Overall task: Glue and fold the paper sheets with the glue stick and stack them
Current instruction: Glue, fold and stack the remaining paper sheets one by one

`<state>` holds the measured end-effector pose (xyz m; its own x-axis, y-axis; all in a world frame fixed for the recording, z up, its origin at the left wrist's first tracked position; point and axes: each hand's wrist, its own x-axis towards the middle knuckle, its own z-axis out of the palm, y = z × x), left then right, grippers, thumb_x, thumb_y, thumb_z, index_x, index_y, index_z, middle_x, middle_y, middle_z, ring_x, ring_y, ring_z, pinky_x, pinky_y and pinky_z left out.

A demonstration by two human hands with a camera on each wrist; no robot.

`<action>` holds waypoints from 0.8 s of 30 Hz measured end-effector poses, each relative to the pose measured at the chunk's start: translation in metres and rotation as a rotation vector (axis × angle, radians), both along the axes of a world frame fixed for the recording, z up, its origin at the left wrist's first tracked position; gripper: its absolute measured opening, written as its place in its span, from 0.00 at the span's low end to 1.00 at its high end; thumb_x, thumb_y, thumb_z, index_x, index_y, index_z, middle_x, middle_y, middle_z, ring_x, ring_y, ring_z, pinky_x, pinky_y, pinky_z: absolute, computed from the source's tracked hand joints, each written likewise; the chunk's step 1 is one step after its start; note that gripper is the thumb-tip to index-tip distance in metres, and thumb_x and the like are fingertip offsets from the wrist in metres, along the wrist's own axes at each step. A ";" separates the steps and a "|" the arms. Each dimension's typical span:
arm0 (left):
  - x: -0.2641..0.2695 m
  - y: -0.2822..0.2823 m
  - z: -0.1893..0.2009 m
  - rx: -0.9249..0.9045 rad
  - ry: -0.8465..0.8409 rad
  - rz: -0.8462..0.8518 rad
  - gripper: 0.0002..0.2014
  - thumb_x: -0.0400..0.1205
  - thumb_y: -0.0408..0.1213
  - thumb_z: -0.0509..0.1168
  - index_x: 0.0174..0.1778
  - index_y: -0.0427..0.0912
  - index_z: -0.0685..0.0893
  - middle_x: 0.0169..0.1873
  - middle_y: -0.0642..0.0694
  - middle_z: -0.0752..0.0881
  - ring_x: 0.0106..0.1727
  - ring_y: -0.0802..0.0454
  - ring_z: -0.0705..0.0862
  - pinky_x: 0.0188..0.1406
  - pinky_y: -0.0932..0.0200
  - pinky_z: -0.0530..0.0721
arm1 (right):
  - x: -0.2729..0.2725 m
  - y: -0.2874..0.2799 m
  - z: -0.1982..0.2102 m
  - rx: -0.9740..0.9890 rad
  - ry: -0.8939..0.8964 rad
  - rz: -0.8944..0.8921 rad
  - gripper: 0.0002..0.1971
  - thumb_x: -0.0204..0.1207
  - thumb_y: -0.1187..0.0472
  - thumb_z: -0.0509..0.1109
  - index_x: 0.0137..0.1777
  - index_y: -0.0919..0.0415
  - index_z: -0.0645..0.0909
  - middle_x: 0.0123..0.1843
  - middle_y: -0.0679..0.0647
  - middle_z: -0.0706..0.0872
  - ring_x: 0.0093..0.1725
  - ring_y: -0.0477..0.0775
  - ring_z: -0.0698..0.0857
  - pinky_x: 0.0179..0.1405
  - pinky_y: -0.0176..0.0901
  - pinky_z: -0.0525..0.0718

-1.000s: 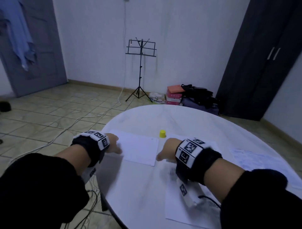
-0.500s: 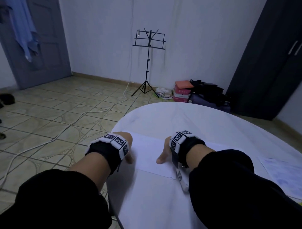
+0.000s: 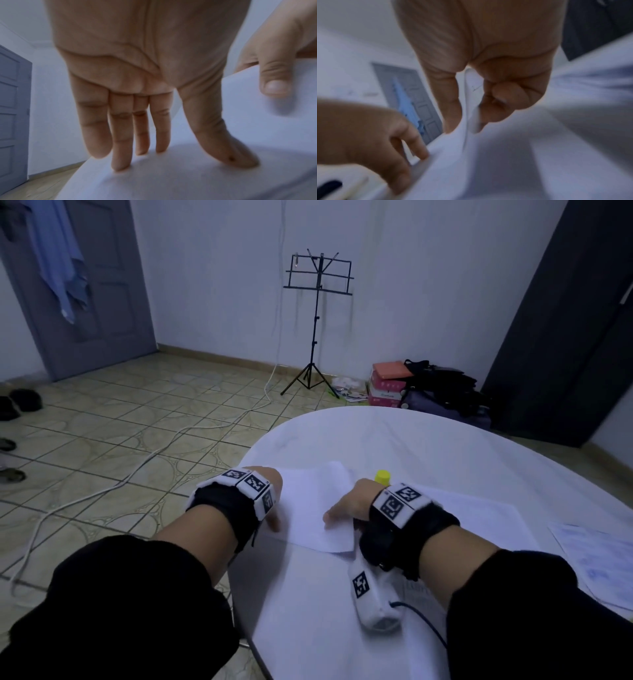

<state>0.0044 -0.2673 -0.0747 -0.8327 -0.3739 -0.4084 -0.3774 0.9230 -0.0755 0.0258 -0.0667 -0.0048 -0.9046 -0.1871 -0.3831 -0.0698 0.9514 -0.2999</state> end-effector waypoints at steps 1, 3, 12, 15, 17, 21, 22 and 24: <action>0.004 0.002 0.006 -0.012 0.000 -0.008 0.41 0.24 0.72 0.66 0.26 0.47 0.78 0.33 0.46 0.84 0.41 0.41 0.84 0.50 0.38 0.82 | 0.002 0.003 -0.004 -0.075 -0.036 -0.030 0.24 0.67 0.48 0.79 0.58 0.61 0.78 0.57 0.55 0.84 0.61 0.59 0.83 0.68 0.51 0.76; 0.029 0.015 0.034 -0.008 0.009 -0.071 0.33 0.42 0.73 0.73 0.24 0.46 0.77 0.29 0.49 0.81 0.35 0.50 0.82 0.44 0.53 0.84 | 0.008 0.007 -0.011 -0.232 -0.078 -0.097 0.18 0.69 0.55 0.78 0.53 0.62 0.80 0.49 0.55 0.85 0.50 0.59 0.85 0.61 0.50 0.82; 0.068 0.012 0.034 0.099 0.255 -0.046 0.41 0.68 0.55 0.77 0.72 0.40 0.70 0.69 0.42 0.75 0.68 0.43 0.77 0.65 0.50 0.76 | 0.040 0.008 -0.006 -0.145 0.039 0.086 0.14 0.79 0.57 0.64 0.60 0.63 0.81 0.60 0.58 0.84 0.60 0.58 0.82 0.53 0.42 0.78; 0.080 0.011 0.033 0.302 0.443 0.067 0.56 0.64 0.47 0.82 0.80 0.36 0.54 0.77 0.41 0.65 0.77 0.43 0.67 0.73 0.54 0.68 | 0.049 0.004 -0.009 -0.156 0.031 0.118 0.08 0.75 0.65 0.66 0.35 0.60 0.75 0.42 0.55 0.80 0.46 0.54 0.79 0.42 0.37 0.72; 0.083 0.007 0.034 0.477 0.479 0.150 0.60 0.65 0.40 0.83 0.82 0.35 0.45 0.76 0.41 0.67 0.76 0.43 0.68 0.70 0.54 0.68 | 0.051 0.007 -0.009 -0.251 -0.026 0.072 0.12 0.73 0.69 0.65 0.31 0.60 0.70 0.39 0.55 0.76 0.43 0.54 0.76 0.40 0.37 0.70; 0.081 -0.012 0.039 0.615 0.494 0.301 0.57 0.67 0.43 0.81 0.82 0.35 0.49 0.68 0.38 0.80 0.67 0.42 0.78 0.62 0.52 0.77 | 0.051 0.015 0.001 -0.401 -0.140 0.009 0.06 0.72 0.68 0.65 0.48 0.62 0.78 0.45 0.56 0.79 0.40 0.56 0.79 0.39 0.38 0.74; 0.081 -0.018 0.039 0.600 0.480 0.284 0.46 0.69 0.42 0.80 0.78 0.35 0.64 0.62 0.39 0.84 0.62 0.43 0.81 0.55 0.56 0.78 | 0.050 0.016 0.001 -0.425 -0.155 -0.013 0.08 0.71 0.68 0.66 0.50 0.63 0.79 0.46 0.57 0.81 0.41 0.56 0.82 0.40 0.40 0.77; 0.083 -0.027 0.041 0.595 0.538 0.258 0.17 0.72 0.40 0.77 0.51 0.36 0.84 0.45 0.42 0.87 0.48 0.45 0.83 0.42 0.59 0.77 | 0.049 0.019 -0.001 -0.524 -0.193 -0.099 0.12 0.68 0.67 0.68 0.52 0.64 0.81 0.45 0.60 0.84 0.45 0.60 0.85 0.43 0.44 0.82</action>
